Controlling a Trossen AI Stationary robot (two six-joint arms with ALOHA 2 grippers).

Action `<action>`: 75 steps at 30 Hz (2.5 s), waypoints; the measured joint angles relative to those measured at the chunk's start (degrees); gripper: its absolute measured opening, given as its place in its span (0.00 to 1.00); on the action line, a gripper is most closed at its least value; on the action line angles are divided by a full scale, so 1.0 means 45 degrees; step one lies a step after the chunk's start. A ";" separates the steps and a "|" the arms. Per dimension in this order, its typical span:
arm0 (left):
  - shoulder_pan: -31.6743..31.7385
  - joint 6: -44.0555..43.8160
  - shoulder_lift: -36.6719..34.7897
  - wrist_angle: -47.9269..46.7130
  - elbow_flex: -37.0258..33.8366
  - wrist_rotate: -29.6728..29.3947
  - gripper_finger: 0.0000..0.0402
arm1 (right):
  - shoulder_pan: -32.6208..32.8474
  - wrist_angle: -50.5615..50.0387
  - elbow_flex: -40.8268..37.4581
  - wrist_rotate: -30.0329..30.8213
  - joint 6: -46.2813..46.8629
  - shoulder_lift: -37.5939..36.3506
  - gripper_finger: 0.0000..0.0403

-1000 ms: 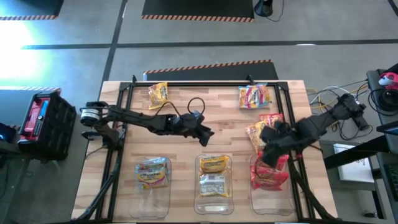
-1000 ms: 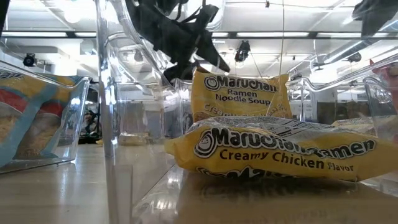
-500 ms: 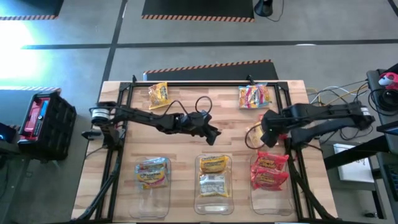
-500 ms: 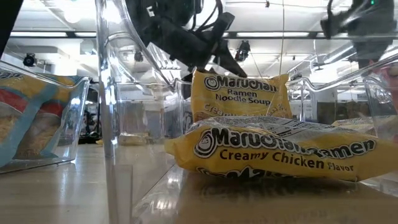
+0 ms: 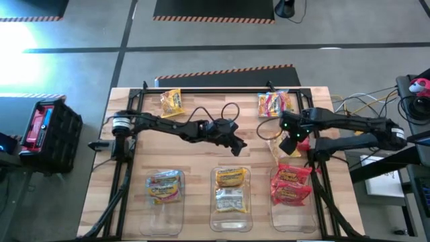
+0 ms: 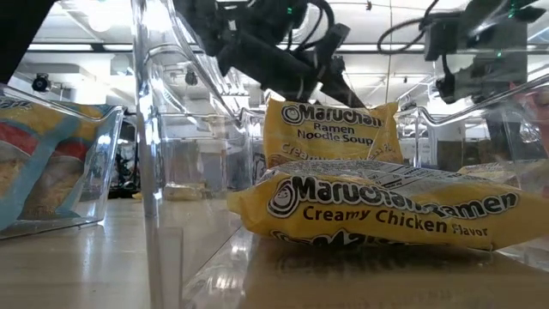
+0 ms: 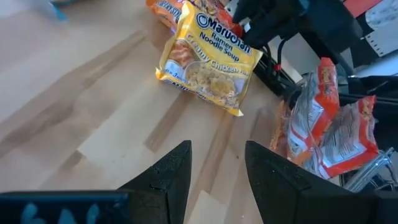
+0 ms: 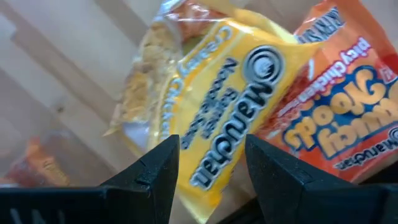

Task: Sort Maruchan noodles
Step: Put the yellow noodle pack into the right transparent bin

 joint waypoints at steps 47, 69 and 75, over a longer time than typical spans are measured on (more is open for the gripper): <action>0.0269 0.0389 0.2012 -0.0494 0.1916 0.1574 0.33 | -0.0239 0.3980 -0.1181 -0.3641 -0.0383 0.2836 0.37; 0.0269 0.0389 0.2012 -0.0454 0.1907 0.1540 0.33 | 0.0568 0.9715 -0.0676 -0.0945 -0.0422 0.5498 0.32; 0.0269 0.0602 0.1997 -0.0606 0.1903 0.1060 0.33 | 0.0568 0.8565 0.0343 -0.0877 -0.0820 0.5057 0.31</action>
